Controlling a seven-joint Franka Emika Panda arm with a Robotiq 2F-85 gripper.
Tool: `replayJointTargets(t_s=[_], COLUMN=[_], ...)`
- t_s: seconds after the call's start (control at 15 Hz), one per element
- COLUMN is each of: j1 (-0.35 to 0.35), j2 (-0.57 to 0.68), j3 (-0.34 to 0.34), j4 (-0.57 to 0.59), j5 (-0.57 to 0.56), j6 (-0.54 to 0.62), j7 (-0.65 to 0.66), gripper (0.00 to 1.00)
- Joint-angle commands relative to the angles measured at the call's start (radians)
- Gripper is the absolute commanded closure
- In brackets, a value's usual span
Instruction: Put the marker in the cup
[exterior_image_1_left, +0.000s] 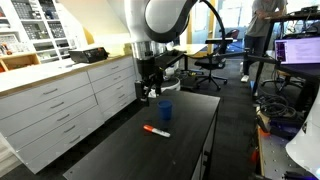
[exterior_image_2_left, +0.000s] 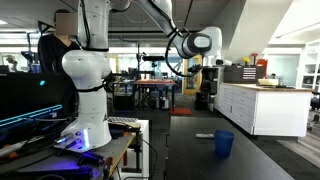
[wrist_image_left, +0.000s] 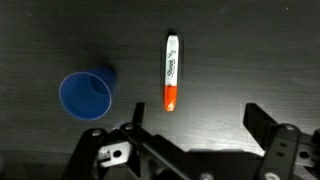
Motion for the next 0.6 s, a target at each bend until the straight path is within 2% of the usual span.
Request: replayJointTargets(t_s=[0.0, 0.4, 0.53], j1=[0.009, 0.014, 0.021], j2=[0.023, 0.038, 0.051], j3=[-0.004, -0.005, -0.011], j4=[0.009, 0.008, 0.009], j5=[-0.006, 0.0, -0.045], j6=[0.032, 0.058, 0.081], j7=[-0.007, -0.002, 0.028], gripper=[0.0, 0.0, 0.0])
